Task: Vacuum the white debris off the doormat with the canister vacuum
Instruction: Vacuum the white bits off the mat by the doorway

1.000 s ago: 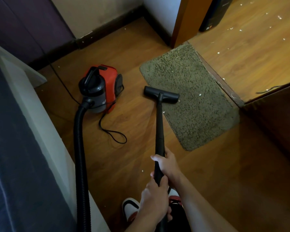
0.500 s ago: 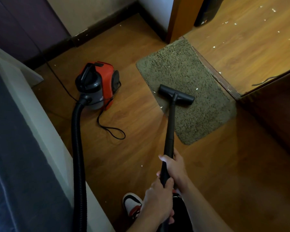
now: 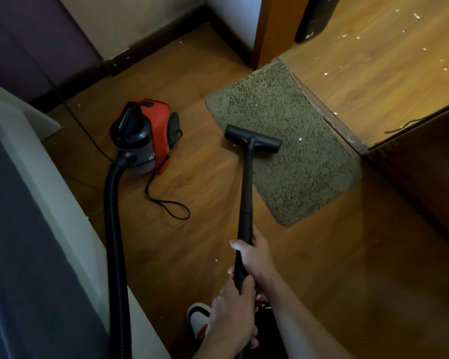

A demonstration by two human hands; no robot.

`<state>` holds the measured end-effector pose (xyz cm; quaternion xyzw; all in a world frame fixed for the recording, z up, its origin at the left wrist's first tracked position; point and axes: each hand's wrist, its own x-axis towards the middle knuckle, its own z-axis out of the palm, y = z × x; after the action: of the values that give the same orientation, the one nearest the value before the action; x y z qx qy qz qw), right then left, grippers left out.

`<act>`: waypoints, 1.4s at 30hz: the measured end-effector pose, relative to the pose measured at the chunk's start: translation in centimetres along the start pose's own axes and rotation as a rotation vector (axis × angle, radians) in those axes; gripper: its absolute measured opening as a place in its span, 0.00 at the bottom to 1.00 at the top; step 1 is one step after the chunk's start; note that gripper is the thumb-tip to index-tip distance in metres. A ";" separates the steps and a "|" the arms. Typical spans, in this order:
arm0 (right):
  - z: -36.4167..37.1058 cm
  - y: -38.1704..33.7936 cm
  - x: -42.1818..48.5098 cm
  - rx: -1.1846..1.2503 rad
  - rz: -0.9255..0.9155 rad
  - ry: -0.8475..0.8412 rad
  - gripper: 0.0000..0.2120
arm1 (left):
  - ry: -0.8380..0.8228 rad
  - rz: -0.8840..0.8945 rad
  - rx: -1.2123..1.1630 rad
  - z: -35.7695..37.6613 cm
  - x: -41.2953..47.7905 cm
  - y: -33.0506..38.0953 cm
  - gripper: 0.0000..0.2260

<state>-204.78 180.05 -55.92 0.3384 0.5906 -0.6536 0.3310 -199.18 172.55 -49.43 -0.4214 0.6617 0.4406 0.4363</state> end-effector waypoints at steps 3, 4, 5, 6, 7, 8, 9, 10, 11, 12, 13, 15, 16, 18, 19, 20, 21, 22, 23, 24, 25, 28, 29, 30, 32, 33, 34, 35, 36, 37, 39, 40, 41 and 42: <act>1.1 -0.3 0.6 -0.033 -0.009 -0.023 0.15 | 0.022 -0.017 -0.044 -0.8 0.3 0.0 0.17; 1.3 -0.4 0.7 -0.043 -0.004 -0.028 0.14 | 0.028 -0.012 -0.045 -0.9 0.4 0.0 0.17; 1.4 -0.5 0.9 -0.047 0.000 -0.038 0.13 | 0.028 -0.006 -0.049 -1.0 0.6 0.1 0.17; 1.5 -0.5 1.0 -0.047 0.001 -0.050 0.12 | 0.022 0.002 -0.056 -1.0 0.7 0.1 0.17; 1.5 -0.5 1.0 -0.045 0.002 -0.059 0.12 | 0.018 0.008 -0.059 -1.1 0.7 0.1 0.17; 1.5 -0.5 1.0 -0.045 0.006 -0.064 0.11 | 0.017 0.007 -0.061 -1.0 0.7 0.0 0.16; 1.6 -0.4 0.9 -0.047 0.011 -0.067 0.11 | 0.020 -0.001 -0.064 -1.0 0.7 -0.1 0.16; 1.5 -0.3 0.8 -0.049 0.015 -0.070 0.12 | 0.023 -0.015 -0.065 -1.0 0.7 -0.1 0.15; 1.5 -0.1 0.7 -0.049 0.018 -0.072 0.12 | 0.025 -0.031 -0.064 -0.9 0.7 -0.2 0.16; 1.5 0.1 0.7 -0.048 0.023 -0.071 0.12 | 0.026 -0.045 -0.059 -0.9 0.7 -0.2 0.16; 1.5 0.2 0.7 -0.046 0.030 -0.066 0.13 | 0.026 -0.053 -0.057 -0.9 0.8 -0.3 0.16; 1.6 0.5 0.7 -0.037 0.036 -0.059 0.14 | 0.029 -0.054 -0.057 -1.1 0.9 -0.5 0.16; 1.7 0.5 0.8 -0.035 0.033 -0.060 0.14 | 0.032 -0.048 -0.057 -1.1 1.0 -0.5 0.16; 1.8 0.5 1.1 -0.037 0.025 -0.056 0.13 | 0.030 -0.035 -0.057 -1.2 1.3 -0.6 0.16; 1.9 0.5 1.3 -0.039 0.022 -0.053 0.13 | 0.030 -0.030 -0.060 -1.2 1.5 -0.6 0.17; 1.9 0.4 1.5 -0.039 0.020 -0.050 0.12 | 0.032 -0.022 -0.064 -1.2 1.7 -0.5 0.17; 1.9 0.3 1.8 -0.033 0.021 -0.046 0.12 | 0.035 -0.014 -0.070 -1.1 1.8 -0.5 0.18; 2.0 0.2 2.0 -0.025 0.022 -0.041 0.11 | 0.041 -0.011 -0.076 -1.2 2.0 -0.3 0.19; 2.0 0.0 2.3 -0.019 0.020 -0.034 0.10 | 0.049 -0.013 -0.075 -1.2 2.2 -0.1 0.20; 2.0 -0.1 2.4 -0.017 0.016 -0.028 0.09 | 0.055 -0.019 -0.068 -1.3 2.3 0.1 0.20; 1.9 -0.3 2.6 -0.015 0.012 -0.025 0.09 | 0.057 -0.025 -0.059 -1.3 2.3 0.4 0.19; 1.7 -0.9 3.1 -0.005 0.008 -0.022 0.08 | 0.054 -0.011 -0.080 -1.3 2.4 1.3 0.16; 1.7 -1.1 3.3 -0.001 0.008 -0.017 0.08 | 0.045 -0.004 -0.086 -1.2 2.5 1.6 0.14; 1.6 -1.3 3.6 0.003 0.008 -0.012 0.09 | 0.034 0.004 -0.079 -1.2 2.5 1.9 0.13; 1.6 -1.5 4.1 0.018 0.012 -0.005 0.11 | 0.012 0.020 -0.062 -1.4 2.5 2.4 0.14; 1.6 -1.7 4.3 0.031 0.015 -0.003 0.12 | 0.006 0.027 -0.055 -1.6 2.5 2.8 0.14; 1.6 -1.8 4.6 0.046 0.017 -0.001 0.13 | 0.003 0.033 -0.041 -1.7 2.6 3.1 0.14; 1.6 -2.0 4.9 0.059 0.017 0.003 0.14 | 0.000 0.036 -0.023 -1.8 2.6 3.6 0.14; 1.6 -2.3 5.2 0.067 0.017 0.013 0.14 | -0.001 0.039 -0.015 -1.9 2.7 4.1 0.14; 1.5 -2.6 5.5 0.069 0.018 0.026 0.15 | 0.000 0.042 -0.013 -1.9 2.7 4.6 0.14; 1.3 -3.1 6.3 0.067 0.020 0.050 0.14 | 0.007 0.055 0.008 -1.9 3.0 5.5 0.15; 1.2 -3.3 6.6 0.071 0.021 0.056 0.14 | 0.003 0.062 0.017 -1.9 3.2 5.8 0.16; 1.1 -3.5 6.8 0.078 0.023 0.060 0.14 | -0.007 0.063 0.016 -1.8 3.2 6.1 0.17; 1.0 -3.5 6.9 0.085 0.027 0.061 0.15 | -0.023 0.067 0.017 -1.8 3.3 6.2 0.17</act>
<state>-211.60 179.10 -59.67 0.3798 0.5677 -0.6628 0.3069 -206.29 171.90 -50.76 -0.3902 0.6742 0.4542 0.4322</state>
